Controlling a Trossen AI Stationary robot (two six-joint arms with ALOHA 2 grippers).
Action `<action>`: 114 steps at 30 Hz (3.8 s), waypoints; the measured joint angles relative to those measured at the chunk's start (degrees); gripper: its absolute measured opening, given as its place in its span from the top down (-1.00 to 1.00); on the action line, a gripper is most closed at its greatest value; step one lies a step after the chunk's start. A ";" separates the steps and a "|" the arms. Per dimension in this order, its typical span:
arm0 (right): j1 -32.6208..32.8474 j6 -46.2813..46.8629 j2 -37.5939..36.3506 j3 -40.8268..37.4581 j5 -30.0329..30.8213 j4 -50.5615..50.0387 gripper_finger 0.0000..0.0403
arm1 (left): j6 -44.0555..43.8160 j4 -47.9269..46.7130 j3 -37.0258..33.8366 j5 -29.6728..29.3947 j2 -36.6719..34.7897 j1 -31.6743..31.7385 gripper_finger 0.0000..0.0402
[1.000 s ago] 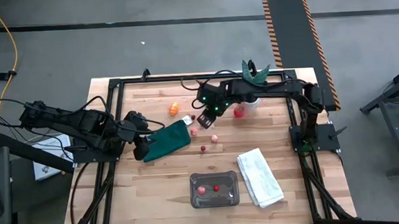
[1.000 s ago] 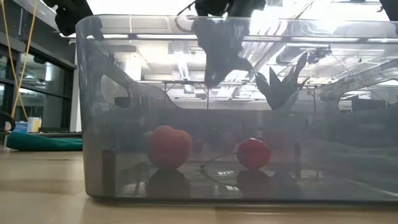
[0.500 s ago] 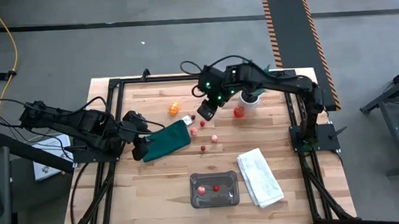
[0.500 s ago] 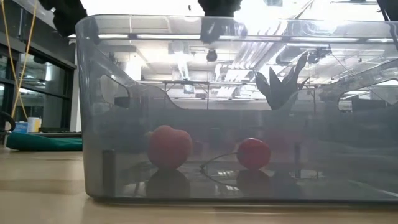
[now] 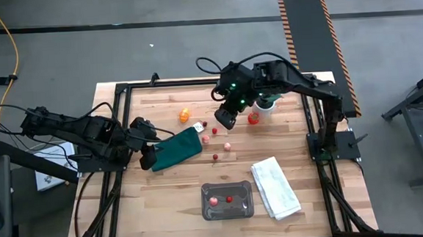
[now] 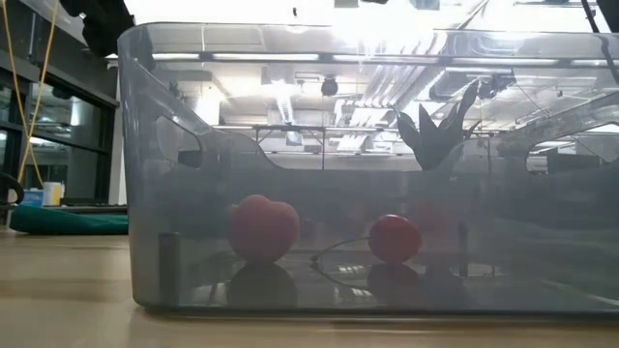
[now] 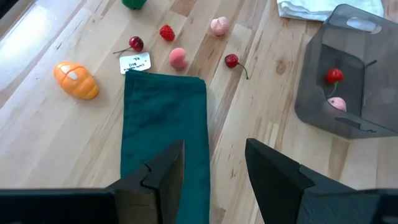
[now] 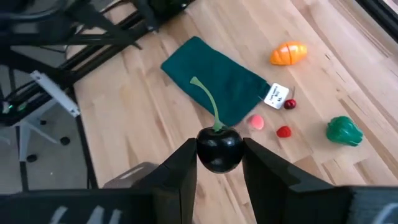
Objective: Pick and placing Produce into tupperware
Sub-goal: Put the black cherry into the black bin
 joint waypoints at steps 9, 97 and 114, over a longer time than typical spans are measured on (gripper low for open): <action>3.19 -0.09 -1.98 1.29 -2.29 -1.68 0.50 | -0.55 0.53 0.00 0.25 0.00 -0.02 0.21; 30.98 -5.20 16.35 -3.66 9.50 4.69 0.50 | -11.87 7.20 -0.01 11.53 0.01 -0.01 0.21; 33.06 -2.32 16.28 -12.70 9.07 11.55 0.50 | -12.54 7.29 -0.01 12.51 0.01 -0.01 0.21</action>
